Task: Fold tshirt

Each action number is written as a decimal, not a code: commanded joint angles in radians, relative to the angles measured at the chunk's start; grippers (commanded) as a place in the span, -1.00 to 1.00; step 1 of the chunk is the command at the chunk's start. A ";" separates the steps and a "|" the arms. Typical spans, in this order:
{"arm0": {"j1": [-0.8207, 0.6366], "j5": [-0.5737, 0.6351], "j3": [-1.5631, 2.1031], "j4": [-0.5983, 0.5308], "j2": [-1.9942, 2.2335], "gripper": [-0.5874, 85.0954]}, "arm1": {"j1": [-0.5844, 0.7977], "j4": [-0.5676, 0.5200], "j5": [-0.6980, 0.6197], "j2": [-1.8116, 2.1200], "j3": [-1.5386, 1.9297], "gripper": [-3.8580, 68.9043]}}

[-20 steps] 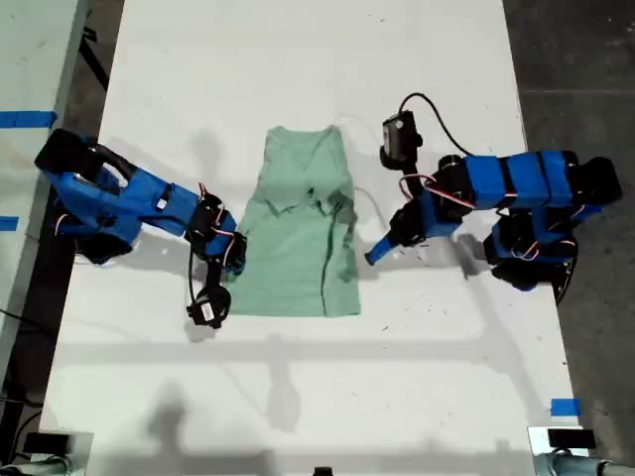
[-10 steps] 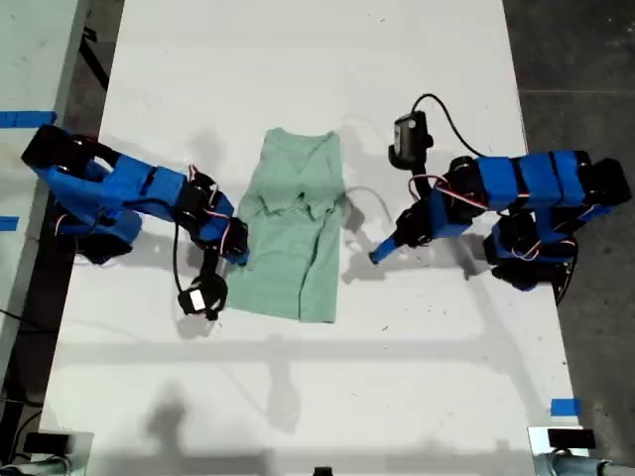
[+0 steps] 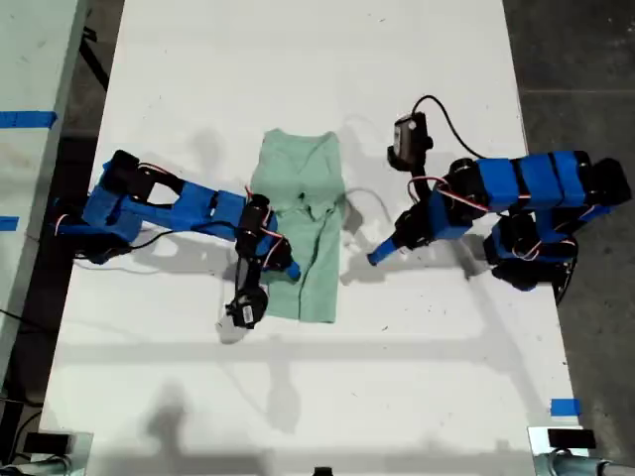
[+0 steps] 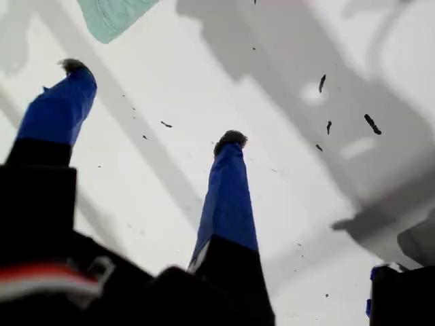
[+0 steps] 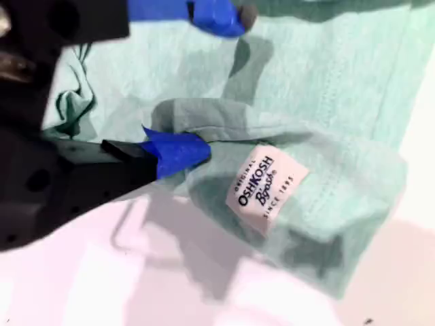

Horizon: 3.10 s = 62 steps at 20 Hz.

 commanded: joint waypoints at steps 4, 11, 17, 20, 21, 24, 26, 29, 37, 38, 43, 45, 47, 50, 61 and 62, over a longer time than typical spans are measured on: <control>-0.028 -0.061 -0.028 0.244 0.225 -0.11 | -0.028 -0.025 0.021 0.054 -0.012 0.13; 0.121 -0.117 0.192 0.232 0.600 -0.34 | -0.094 0.006 0.080 -0.078 -0.199 0.20; 0.181 -0.215 0.770 -0.092 1.080 -0.46 | -0.132 0.094 0.117 -0.480 -0.627 0.26; 0.202 -0.219 0.822 -0.144 1.080 -0.44 | -0.141 0.129 0.126 -0.643 -0.813 0.28; 0.204 -0.216 0.838 -0.175 1.077 -0.43 | -0.143 0.129 0.130 -0.681 -0.854 0.27; 0.195 -0.198 0.897 -0.252 1.052 -0.44 | -0.144 0.127 0.149 -0.778 -0.946 0.27; 0.193 -0.176 0.914 -0.313 0.966 -0.44 | -0.146 0.095 0.160 -0.834 -0.973 0.26; 0.187 -0.140 0.914 -0.413 0.833 -0.46 | -0.149 0.057 0.178 -0.925 -1.000 0.25; 0.195 -0.110 0.887 -0.549 0.583 -0.53 | -0.161 -0.058 0.233 -1.100 -1.029 0.22; 0.201 -0.100 0.874 -0.563 0.558 -0.56 | -0.161 -0.069 0.235 -1.112 -1.029 0.20; 0.255 -0.069 0.752 -0.571 0.416 -0.71 | -0.170 -0.124 0.213 -1.172 -1.037 0.03; 0.272 -0.043 0.742 -0.621 0.411 -0.93 | -0.176 -0.161 0.209 -1.193 -1.037 -0.51; 0.285 -0.089 0.706 -0.607 0.400 -0.98 | -0.181 -0.181 0.227 -1.207 -1.039 -0.72; 0.308 -0.094 0.595 -0.523 0.348 -0.98 | -0.193 -0.181 0.227 -1.198 -1.040 -0.91; 0.463 -0.147 0.086 -0.379 0.265 -0.98 | -0.342 -0.081 0.238 -0.954 -1.045 -0.91; 0.456 -0.147 0.058 -0.347 0.281 -0.98 | -0.328 -0.081 0.219 -0.948 -1.045 -0.91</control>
